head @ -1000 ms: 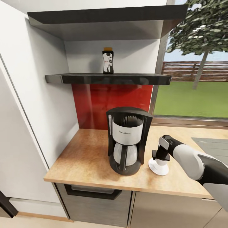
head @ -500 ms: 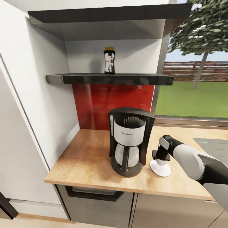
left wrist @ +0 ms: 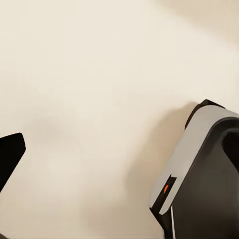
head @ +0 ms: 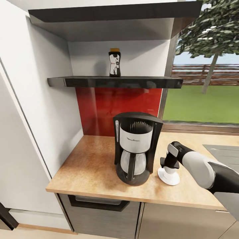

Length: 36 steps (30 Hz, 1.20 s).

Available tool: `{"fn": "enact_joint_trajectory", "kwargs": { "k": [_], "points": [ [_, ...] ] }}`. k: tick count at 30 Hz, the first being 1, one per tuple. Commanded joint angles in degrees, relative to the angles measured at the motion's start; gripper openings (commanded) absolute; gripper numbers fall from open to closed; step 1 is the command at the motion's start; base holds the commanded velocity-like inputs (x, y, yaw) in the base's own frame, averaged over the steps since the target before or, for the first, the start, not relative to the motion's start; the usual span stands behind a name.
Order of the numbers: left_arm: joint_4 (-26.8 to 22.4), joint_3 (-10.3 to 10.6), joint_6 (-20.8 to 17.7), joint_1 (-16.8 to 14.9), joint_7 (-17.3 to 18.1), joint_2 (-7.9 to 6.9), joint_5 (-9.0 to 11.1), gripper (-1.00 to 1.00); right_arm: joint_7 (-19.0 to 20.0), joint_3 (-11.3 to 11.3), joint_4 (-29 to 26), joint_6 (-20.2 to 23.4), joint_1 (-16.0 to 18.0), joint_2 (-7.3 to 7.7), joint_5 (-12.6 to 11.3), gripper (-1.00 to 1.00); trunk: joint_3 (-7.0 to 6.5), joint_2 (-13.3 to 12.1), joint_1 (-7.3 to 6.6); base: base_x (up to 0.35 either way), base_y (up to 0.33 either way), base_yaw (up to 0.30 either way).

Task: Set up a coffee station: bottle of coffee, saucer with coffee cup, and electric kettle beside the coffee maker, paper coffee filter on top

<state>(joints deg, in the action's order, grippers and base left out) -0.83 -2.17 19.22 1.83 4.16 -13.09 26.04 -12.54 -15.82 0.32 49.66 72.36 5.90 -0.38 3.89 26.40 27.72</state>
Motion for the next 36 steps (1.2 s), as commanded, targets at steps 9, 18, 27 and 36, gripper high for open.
{"fn": "enact_joint_trajectory", "kwargs": {
  "k": [9,18,27,36],
  "points": [
    [-0.1,-0.2,0.0,0.0,0.4,-0.01,0.4,1.00,-0.4,-0.6,0.0,0.3,0.1,0.04,-0.2,-1.00,1.73,3.7,2.01,0.000,0.000,0.000],
    [-0.1,-0.2,0.0,0.0,0.4,-0.01,0.4,1.00,-0.3,-0.9,0.0,0.5,0.1,0.14,-0.6,-1.00,3.34,7.3,3.99,0.000,0.000,0.000],
    [-0.1,-0.2,0.0,0.0,0.4,-0.01,0.4,1.00,-0.3,-1.2,0.0,0.6,0.1,0.55,-0.8,-1.00,4.96,11.0,5.97,0.000,0.000,0.000],
    [-0.1,-0.1,0.1,0.0,0.5,-0.01,0.4,1.00,-0.3,-1.2,0.0,0.6,0.1,0.86,-0.8,-1.00,5.32,11.8,6.41,0.000,0.000,0.000]
  ]
}}
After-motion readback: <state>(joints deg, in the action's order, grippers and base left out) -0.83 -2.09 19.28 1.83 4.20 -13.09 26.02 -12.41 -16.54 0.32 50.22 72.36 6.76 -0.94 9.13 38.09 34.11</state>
